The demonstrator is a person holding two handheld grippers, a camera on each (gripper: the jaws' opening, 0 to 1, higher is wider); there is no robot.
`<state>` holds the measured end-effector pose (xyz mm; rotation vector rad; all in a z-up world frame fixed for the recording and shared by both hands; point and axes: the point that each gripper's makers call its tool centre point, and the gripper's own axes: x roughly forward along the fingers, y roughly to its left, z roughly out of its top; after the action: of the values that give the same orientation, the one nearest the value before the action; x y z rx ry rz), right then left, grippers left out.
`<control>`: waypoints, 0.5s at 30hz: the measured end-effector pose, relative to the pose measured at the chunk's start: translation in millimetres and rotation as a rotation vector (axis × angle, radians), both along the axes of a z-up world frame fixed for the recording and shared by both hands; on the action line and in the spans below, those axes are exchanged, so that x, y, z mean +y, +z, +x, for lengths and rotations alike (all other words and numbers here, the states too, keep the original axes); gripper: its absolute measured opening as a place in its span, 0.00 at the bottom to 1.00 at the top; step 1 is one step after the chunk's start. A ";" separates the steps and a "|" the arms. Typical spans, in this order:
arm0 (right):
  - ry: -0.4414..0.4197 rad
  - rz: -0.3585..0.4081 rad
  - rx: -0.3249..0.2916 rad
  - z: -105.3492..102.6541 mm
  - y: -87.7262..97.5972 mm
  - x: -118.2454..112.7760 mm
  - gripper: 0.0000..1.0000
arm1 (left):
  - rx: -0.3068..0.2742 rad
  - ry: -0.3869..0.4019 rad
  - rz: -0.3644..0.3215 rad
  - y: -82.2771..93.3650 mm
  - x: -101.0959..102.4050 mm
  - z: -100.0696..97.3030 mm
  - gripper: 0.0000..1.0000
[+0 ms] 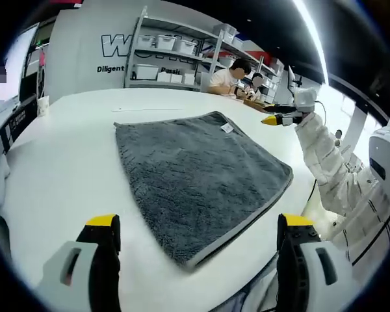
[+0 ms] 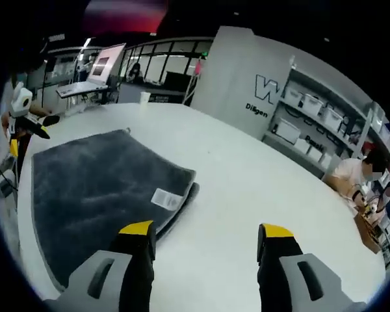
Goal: Open the folded towel by lifting each exposed corner and separating the folded layers until the towel lies flat within the target outline without major curled edges
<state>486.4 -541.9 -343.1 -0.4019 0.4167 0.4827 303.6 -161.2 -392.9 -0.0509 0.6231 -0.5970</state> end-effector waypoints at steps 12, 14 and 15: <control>0.061 0.102 0.016 60.9 -7.5 31.6 0.27 | -0.010 0.054 0.017 6.2 15.7 -1.3 0.99; 0.064 0.099 0.029 71.5 -13.4 34.4 0.23 | -0.011 0.063 0.016 6.6 17.6 -1.3 0.99; 0.065 0.098 0.037 72.9 -15.3 34.9 0.23 | -0.011 0.064 0.015 6.7 17.9 -1.2 0.99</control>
<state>559.3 -507.0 -358.5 -0.3124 0.4149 0.5719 302.4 -143.3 -386.2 -0.0531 0.6127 -0.5298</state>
